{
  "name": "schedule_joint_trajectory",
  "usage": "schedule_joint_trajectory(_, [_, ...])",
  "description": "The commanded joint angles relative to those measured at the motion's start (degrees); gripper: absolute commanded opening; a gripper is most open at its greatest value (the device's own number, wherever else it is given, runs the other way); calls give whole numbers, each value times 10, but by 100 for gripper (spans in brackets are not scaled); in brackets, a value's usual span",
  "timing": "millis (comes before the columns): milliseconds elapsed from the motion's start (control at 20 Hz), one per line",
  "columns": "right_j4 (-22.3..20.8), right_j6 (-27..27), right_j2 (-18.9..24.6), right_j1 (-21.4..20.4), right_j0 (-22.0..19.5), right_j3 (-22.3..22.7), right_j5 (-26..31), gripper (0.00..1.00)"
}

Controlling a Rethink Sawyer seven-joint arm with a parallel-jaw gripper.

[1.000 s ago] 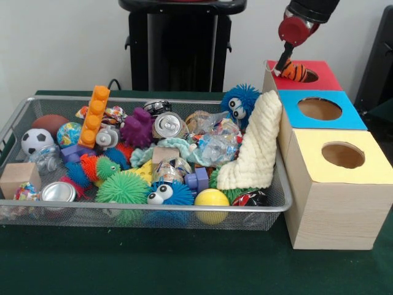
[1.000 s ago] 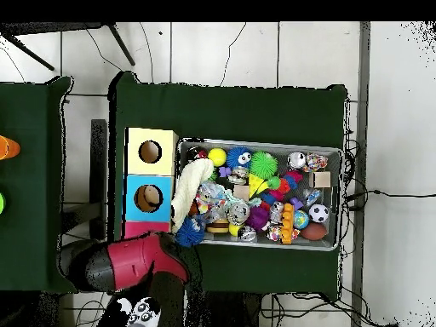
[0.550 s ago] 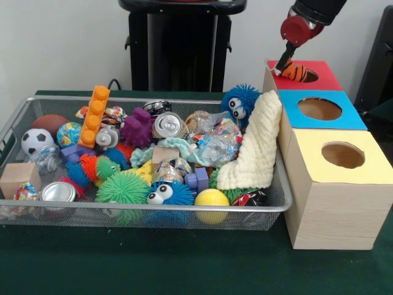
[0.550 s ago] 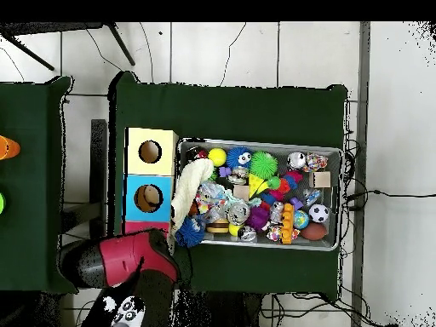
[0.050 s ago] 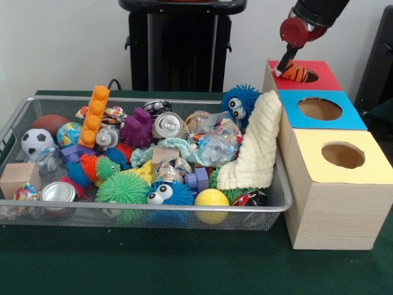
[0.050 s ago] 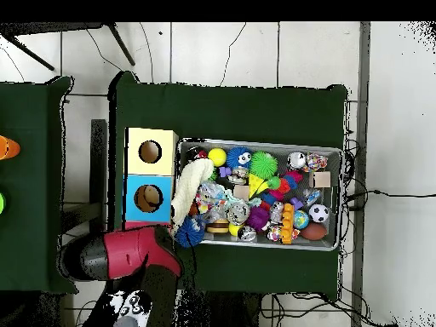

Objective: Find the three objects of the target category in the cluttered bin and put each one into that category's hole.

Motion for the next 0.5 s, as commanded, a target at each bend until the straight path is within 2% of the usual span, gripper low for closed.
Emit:
schedule_joint_trajectory(50, [43,122,88,69,-39,-28,-55,0])
schedule_joint_trajectory(500, [68,120,108,66,-46,-30,-46,0])
